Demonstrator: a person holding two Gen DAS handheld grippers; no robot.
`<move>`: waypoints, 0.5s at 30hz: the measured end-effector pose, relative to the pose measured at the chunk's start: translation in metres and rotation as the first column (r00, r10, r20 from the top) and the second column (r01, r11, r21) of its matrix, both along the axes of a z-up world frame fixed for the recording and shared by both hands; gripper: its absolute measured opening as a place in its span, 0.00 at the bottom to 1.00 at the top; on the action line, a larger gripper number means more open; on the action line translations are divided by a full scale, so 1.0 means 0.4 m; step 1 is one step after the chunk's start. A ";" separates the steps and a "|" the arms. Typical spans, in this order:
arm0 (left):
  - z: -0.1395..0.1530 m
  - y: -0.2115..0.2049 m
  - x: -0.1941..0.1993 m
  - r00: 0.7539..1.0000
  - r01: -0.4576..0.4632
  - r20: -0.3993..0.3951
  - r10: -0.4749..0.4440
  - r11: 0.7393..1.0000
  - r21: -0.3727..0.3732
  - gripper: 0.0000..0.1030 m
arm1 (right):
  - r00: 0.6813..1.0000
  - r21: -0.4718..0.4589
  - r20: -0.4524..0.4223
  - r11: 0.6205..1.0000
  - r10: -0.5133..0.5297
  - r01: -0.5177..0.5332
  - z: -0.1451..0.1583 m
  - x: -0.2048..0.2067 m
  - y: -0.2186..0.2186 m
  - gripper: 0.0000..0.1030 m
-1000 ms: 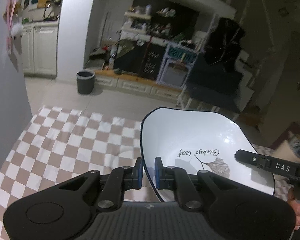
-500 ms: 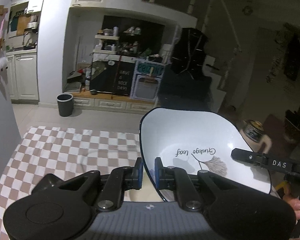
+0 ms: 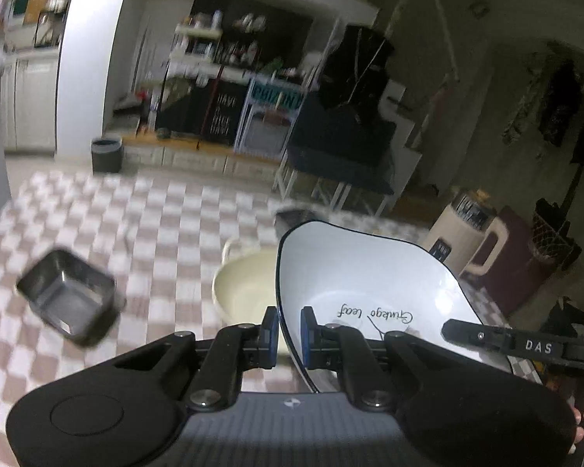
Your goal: Organize plates and bowls
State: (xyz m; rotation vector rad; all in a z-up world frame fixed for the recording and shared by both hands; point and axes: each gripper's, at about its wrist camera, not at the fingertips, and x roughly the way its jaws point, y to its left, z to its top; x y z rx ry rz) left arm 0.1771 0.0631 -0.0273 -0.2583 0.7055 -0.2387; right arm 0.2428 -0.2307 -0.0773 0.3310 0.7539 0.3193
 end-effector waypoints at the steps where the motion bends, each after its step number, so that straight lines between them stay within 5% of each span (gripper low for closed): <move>1: -0.020 0.008 0.006 1.000 -0.005 -0.022 0.005 1.000 -0.008 0.12 | 1.000 -0.013 -0.021 1.000 0.007 -0.008 -0.015 0.007 0.009 0.13; 9: -0.119 0.082 0.017 0.988 -0.033 -0.149 0.025 0.998 -0.051 0.12 | 0.982 -0.037 -0.179 0.997 0.063 -0.071 -0.089 0.059 0.071 0.13; 15: -0.168 0.112 0.027 0.974 -0.047 -0.221 0.043 0.999 -0.012 0.12 | 0.970 -0.091 -0.217 0.987 0.110 -0.132 -0.115 0.056 0.131 0.13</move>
